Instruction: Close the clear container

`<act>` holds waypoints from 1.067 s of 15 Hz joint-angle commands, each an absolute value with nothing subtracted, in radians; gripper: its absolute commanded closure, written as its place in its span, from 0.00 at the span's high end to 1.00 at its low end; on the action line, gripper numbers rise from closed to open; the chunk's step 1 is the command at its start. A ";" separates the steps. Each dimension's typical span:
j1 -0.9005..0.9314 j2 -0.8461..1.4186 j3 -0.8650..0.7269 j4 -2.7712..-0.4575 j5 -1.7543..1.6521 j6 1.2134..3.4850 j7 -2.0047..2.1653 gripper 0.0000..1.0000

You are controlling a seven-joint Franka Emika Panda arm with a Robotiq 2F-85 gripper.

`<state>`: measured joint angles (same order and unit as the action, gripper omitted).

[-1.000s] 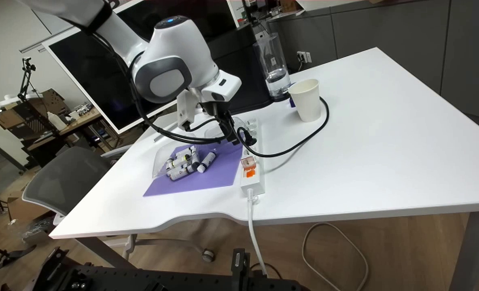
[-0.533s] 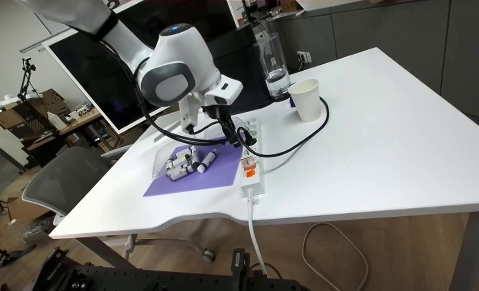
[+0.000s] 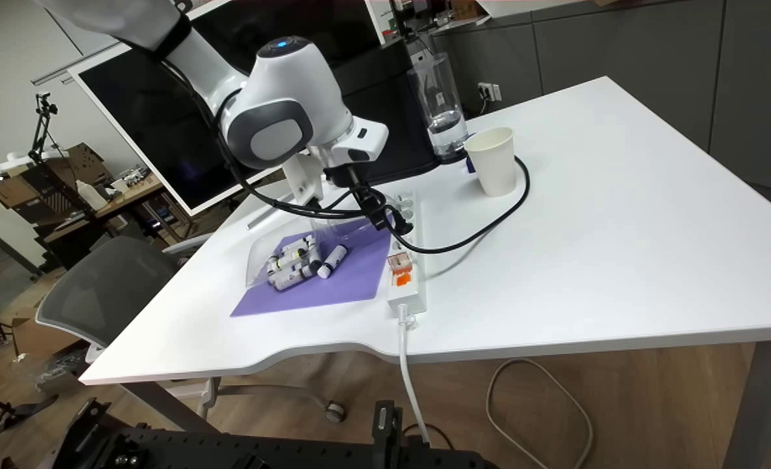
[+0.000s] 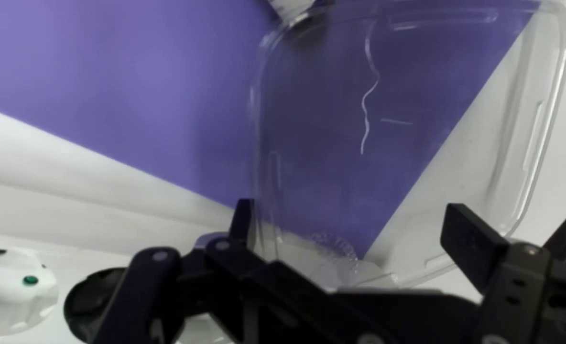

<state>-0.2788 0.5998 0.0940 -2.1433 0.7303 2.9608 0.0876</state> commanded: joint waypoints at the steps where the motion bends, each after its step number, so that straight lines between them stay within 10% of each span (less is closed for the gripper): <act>1: -0.373 0.608 0.188 -2.120 0.767 2.968 -0.031 1.00; 16: -0.784 0.546 0.662 -2.286 0.808 3.043 -0.690 1.00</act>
<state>-0.7217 0.5900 0.6007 -2.2209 0.8101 3.0477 -0.6017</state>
